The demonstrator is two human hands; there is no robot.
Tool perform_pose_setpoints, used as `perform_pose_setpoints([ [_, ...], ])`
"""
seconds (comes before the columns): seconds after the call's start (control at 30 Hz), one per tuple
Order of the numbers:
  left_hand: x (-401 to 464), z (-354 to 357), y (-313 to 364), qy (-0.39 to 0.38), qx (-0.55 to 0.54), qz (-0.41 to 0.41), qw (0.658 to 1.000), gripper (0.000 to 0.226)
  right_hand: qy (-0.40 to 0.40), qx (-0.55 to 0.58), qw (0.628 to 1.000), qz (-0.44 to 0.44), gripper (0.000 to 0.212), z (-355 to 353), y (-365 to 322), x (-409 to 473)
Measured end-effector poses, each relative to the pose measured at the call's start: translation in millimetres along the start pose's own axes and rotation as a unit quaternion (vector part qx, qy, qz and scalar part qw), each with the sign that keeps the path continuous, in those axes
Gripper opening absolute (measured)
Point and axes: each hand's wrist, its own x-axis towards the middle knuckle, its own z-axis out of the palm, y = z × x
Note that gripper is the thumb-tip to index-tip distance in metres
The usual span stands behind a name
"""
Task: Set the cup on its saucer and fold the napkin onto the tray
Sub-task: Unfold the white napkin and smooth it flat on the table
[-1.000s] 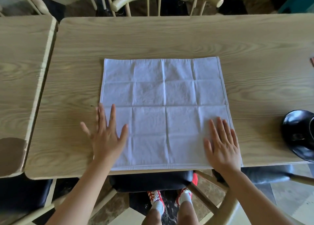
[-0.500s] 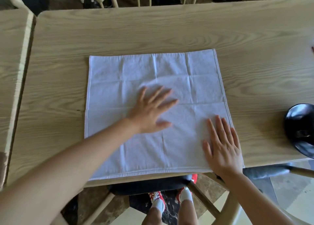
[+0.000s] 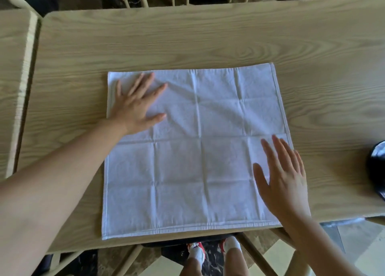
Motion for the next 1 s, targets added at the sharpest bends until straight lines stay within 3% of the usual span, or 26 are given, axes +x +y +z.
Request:
perform_pose_setpoints([
  [0.1, 2, 1, 2, -0.015, 0.013, -0.015, 1.000, 0.080, 0.063, 0.042, 0.995, -0.070, 0.054, 11, -58, 71],
  [0.23, 3, 4, 1, -0.003, 0.021, -0.017, 1.000, 0.083, -0.026, -0.011, 0.988, -0.150, 0.057, 46, -117, 148],
  [0.3, 3, 4, -1, 0.000, 0.019, -0.008, 1.000, 0.083, -0.075, -0.041, 0.984, -0.158, 0.058, 57, -108, 167],
  [0.57, 3, 5, -4, 0.008, 0.027, 0.006, 1.000, 0.081, -0.021, -0.063, 0.996, -0.063, 0.067, 29, 26, 189],
  [0.87, 2, -1, 0, 0.000, 0.021, 0.002, 1.000, 0.081, -0.047, -0.120, 0.990, -0.061, 0.065, 21, 28, 190],
  [1.0, -32, -12, 40, 0.070, -0.044, -0.003, 0.997, 0.076, 0.014, -0.091, 0.989, -0.117, 0.061, 8, 11, 149],
])
